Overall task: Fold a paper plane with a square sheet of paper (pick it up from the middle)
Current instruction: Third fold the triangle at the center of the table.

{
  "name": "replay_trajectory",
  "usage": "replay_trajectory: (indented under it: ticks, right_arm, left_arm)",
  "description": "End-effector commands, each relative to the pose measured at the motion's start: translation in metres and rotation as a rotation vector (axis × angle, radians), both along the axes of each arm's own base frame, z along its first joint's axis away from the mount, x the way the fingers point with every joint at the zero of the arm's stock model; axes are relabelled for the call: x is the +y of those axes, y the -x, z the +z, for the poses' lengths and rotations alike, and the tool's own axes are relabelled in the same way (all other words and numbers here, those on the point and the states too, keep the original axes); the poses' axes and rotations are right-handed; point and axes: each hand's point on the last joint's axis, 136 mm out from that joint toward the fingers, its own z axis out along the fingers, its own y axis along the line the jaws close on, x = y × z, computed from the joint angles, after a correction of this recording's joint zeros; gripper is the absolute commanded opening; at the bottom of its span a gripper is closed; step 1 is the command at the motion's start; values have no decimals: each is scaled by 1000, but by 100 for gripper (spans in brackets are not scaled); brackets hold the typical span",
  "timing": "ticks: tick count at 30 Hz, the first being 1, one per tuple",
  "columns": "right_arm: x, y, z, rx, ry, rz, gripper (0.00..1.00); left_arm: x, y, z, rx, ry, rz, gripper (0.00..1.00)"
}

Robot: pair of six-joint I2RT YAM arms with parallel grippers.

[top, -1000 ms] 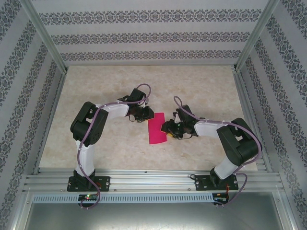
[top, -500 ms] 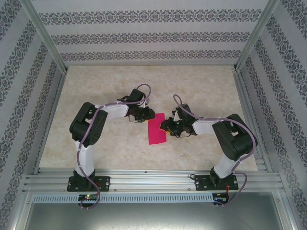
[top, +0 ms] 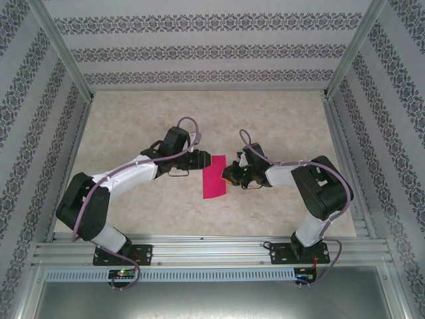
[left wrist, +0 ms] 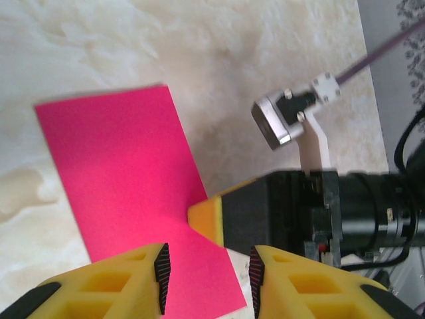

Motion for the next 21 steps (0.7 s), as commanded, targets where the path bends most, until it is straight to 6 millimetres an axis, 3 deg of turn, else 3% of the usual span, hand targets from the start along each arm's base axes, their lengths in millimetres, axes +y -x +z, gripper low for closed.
replay_trajectory:
  ticks: [1, 3, 9, 15, 21]
  right_arm:
    - [4, 2, -2, 5, -37, 9, 11]
    - [4, 2, -3, 8, -38, 11, 6]
    - [7, 3, -8, 33, -65, 5, 5]
    - [9, 1, -5, 44, -76, -6, 5]
    - [7, 3, -3, 55, -74, -15, 5]
  left_arm:
    - [-10, 13, 10, -124, -50, -49, 40]
    - [-9, 21, 12, -174, -93, -43, 39]
    - [-6, 42, 18, -282, -99, -52, 40]
    - [-11, 62, 0, -368, -278, -149, 42]
    - [-34, 92, -22, -534, -424, -358, 44]
